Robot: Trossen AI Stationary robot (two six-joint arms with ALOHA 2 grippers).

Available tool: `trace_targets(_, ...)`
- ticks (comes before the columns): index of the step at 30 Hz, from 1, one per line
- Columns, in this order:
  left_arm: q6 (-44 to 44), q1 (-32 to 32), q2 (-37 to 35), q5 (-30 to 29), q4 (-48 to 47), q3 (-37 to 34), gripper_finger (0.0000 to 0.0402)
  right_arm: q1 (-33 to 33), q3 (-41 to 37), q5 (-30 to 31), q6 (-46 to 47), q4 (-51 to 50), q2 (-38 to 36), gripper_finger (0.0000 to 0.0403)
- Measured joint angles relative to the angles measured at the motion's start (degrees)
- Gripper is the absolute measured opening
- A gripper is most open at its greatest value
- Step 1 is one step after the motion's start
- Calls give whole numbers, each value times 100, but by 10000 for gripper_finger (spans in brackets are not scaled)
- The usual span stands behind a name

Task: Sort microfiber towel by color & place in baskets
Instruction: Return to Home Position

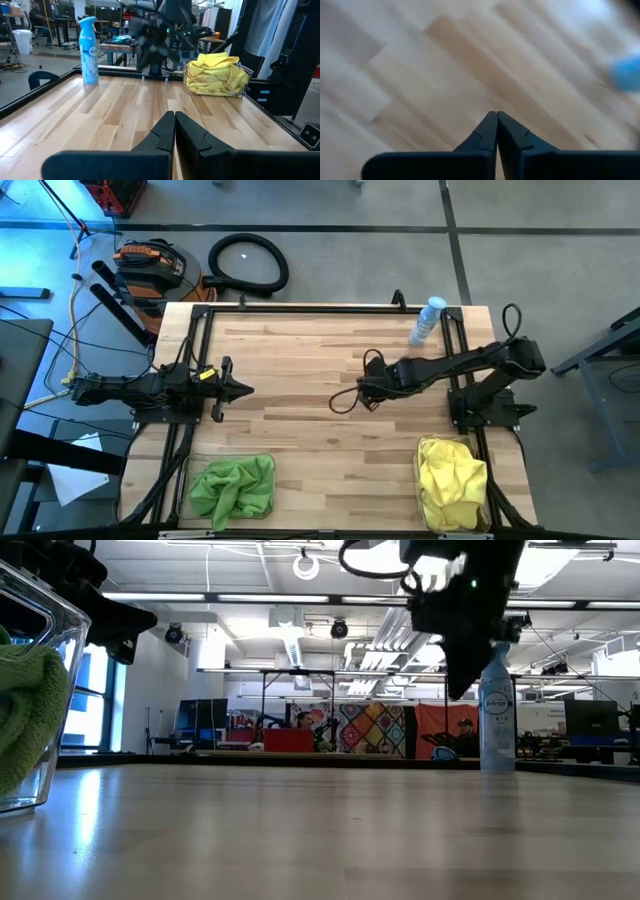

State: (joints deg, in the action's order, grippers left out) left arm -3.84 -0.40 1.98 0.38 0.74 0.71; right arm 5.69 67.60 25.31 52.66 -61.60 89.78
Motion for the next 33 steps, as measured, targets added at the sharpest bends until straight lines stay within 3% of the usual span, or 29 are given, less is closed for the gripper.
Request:
trace_targets(7, 0, 1, 0, 0, 0, 2, 1, -342, -1741, -842, -1766, 2934, -618, 1)
trace_targets(14, -2, 1, 0, 0, 0, 2, 1, -421, -3345, -1425, -2854, 4974, -2000, 1)
trace_targets(22, -2, 1, 0, 2, -1, 2, 1, -421, -5008, -1962, -3631, 6347, -3891, 0)
trace_targets(33, -2, 1, 0, 2, -1, 2, 1, -421, -6513, -2229, -3474, 7477, -6492, 0)
